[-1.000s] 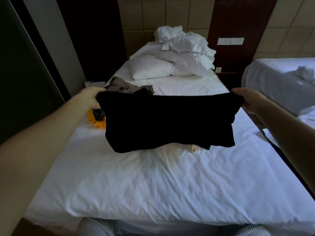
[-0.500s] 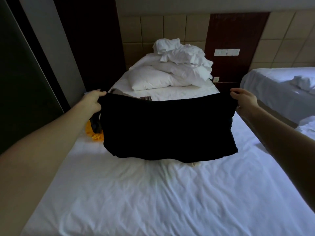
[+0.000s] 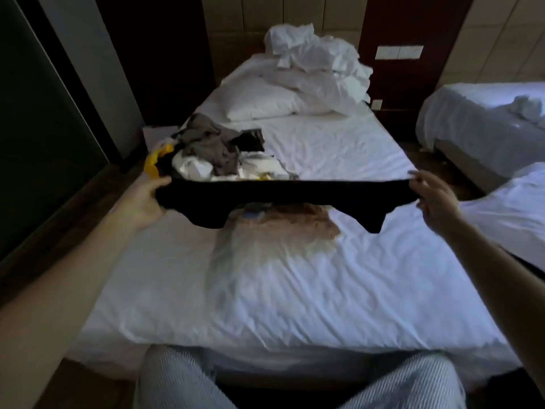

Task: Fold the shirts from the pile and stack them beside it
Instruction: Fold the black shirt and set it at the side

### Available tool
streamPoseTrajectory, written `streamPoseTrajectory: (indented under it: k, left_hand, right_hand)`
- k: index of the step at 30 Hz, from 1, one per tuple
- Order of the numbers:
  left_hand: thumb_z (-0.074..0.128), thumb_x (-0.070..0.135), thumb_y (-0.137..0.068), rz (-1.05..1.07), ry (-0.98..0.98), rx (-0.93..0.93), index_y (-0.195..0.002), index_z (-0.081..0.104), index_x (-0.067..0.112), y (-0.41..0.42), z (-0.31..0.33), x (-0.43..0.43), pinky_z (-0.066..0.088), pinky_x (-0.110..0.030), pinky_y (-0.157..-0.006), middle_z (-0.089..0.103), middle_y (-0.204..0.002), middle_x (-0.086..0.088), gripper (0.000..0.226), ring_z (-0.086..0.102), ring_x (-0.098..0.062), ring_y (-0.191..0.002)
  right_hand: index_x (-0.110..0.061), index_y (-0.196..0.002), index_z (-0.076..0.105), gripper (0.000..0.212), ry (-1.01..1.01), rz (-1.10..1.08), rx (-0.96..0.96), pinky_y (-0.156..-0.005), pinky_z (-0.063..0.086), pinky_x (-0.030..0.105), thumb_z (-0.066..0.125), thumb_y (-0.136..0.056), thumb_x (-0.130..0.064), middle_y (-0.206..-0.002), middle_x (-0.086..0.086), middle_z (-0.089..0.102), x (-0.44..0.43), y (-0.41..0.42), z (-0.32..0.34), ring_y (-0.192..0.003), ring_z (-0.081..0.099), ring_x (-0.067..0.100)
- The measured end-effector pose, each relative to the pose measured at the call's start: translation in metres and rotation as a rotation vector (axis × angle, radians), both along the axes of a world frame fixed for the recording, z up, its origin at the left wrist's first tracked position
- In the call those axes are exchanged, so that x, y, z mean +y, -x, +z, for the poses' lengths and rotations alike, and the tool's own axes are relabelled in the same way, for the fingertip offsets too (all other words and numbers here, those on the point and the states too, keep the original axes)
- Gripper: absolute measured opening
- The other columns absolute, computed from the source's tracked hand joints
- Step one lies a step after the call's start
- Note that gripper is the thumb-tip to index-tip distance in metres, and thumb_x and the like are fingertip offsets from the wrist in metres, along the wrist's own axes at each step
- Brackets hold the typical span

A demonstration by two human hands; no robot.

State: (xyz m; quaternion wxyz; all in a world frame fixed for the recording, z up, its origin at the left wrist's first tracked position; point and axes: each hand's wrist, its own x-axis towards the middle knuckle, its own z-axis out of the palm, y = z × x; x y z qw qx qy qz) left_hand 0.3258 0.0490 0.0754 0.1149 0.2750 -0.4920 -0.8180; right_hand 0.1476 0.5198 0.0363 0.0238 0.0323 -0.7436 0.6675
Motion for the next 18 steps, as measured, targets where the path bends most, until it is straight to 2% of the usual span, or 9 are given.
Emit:
streamPoseTrajectory:
  k: [2, 3, 4, 6, 9, 11, 14, 16, 18]
  left_hand:
    - [0.045, 0.007, -0.098, -0.036, 0.076, -0.133, -0.097, 0.065, 0.018, -0.028, -0.058, 0.005, 0.053, -0.012, -0.063, 0.069, -0.083, 0.011, 0.023, 0.067, 0.002, -0.063]
    - [0.046, 0.006, -0.098, -0.044, 0.121, -0.208, -0.103, 0.062, 0.017, -0.043, -0.089, 0.008, 0.052, -0.010, -0.066, 0.069, -0.080, 0.015, 0.020, 0.066, 0.004, -0.066]
    - [0.048, 0.006, -0.097, -0.047, 0.112, -0.274, -0.109, 0.062, 0.013, -0.056, -0.118, 0.011, 0.053, -0.016, -0.071, 0.071, -0.084, 0.010, 0.019, 0.067, -0.001, -0.074]
    - [0.054, 0.008, -0.094, -0.065, 0.054, -0.403, -0.123, 0.058, 0.005, -0.082, -0.166, 0.018, 0.048, -0.030, -0.089, 0.067, -0.115, -0.009, 0.030, 0.062, -0.019, -0.099]
    - [0.060, 0.017, -0.092, -0.063, 0.019, -0.481, -0.128, 0.056, 0.007, -0.105, -0.202, 0.025, 0.045, -0.039, -0.096, 0.059, -0.127, -0.016, 0.037, 0.059, -0.028, -0.108]
    - [0.057, 0.024, -0.094, -0.054, -0.064, -0.404, -0.131, 0.054, 0.012, -0.111, -0.211, 0.029, 0.043, -0.042, -0.101, 0.060, -0.128, -0.014, 0.039, 0.058, -0.029, -0.112]
    - [0.056, 0.026, -0.093, -0.005, -0.158, -0.209, -0.137, 0.048, 0.015, -0.112, -0.205, 0.034, 0.039, -0.042, -0.105, 0.058, -0.129, -0.012, 0.046, 0.053, -0.028, -0.120]
    - [0.083, 0.025, -0.066, 0.069, -0.231, -0.056, -0.135, 0.048, 0.015, -0.115, -0.198, 0.031, 0.042, -0.039, -0.098, 0.060, -0.124, -0.007, 0.079, 0.053, -0.027, -0.119]
    - [0.096, 0.026, -0.031, 0.100, -0.289, 0.044, -0.132, 0.051, 0.015, -0.122, -0.199, 0.024, 0.044, -0.034, -0.091, 0.061, -0.123, -0.006, 0.111, 0.055, -0.024, -0.115]
  right_hand:
    - [-0.008, -0.117, 0.060, 0.029, -0.241, 0.020, -0.032, -0.048, 0.034, 0.008, 0.048, -0.091, -0.005, -0.090, -0.003, 0.056, 0.013, -0.037, -0.061, -0.053, 0.051, 0.010]
    - [-0.006, -0.121, 0.058, 0.031, -0.240, 0.009, -0.150, -0.048, 0.034, 0.009, 0.048, -0.091, -0.005, -0.087, -0.001, 0.056, 0.020, -0.052, -0.090, -0.053, 0.049, 0.008]
    - [-0.008, -0.123, 0.057, 0.032, -0.208, -0.006, -0.309, -0.046, 0.033, 0.012, 0.048, -0.093, -0.005, -0.081, 0.003, 0.054, 0.024, -0.069, -0.116, -0.051, 0.047, 0.005]
    - [-0.008, -0.126, 0.055, 0.033, -0.169, -0.035, -0.534, -0.052, 0.032, 0.022, 0.049, -0.094, -0.007, -0.087, 0.009, 0.055, 0.030, -0.095, -0.159, -0.061, 0.048, 0.007]
    - [-0.002, -0.130, 0.051, 0.043, -0.160, -0.112, -0.570, -0.070, 0.036, 0.033, 0.058, -0.092, -0.021, -0.113, 0.012, 0.056, 0.029, -0.117, -0.186, -0.092, 0.053, 0.022]
    - [0.000, -0.125, 0.053, 0.043, -0.192, -0.119, -0.498, -0.081, 0.041, 0.040, 0.059, -0.092, -0.028, -0.114, 0.012, 0.056, 0.023, -0.125, -0.182, -0.102, 0.050, 0.023]
    - [0.003, -0.120, 0.056, 0.038, -0.165, -0.131, -0.389, -0.081, 0.044, 0.040, 0.060, -0.092, -0.023, -0.101, 0.018, 0.055, 0.018, -0.125, -0.172, -0.095, 0.055, 0.026]
    - [-0.003, -0.112, 0.059, 0.025, -0.035, -0.109, -0.349, -0.085, 0.042, 0.040, 0.055, -0.095, -0.020, -0.096, 0.016, 0.056, 0.020, -0.126, -0.165, -0.098, 0.058, 0.024]
    - [-0.009, -0.096, 0.058, 0.016, 0.100, -0.073, -0.341, -0.084, 0.040, 0.033, 0.052, -0.096, -0.024, -0.080, 0.001, 0.051, 0.027, -0.131, -0.162, -0.077, 0.056, 0.005]
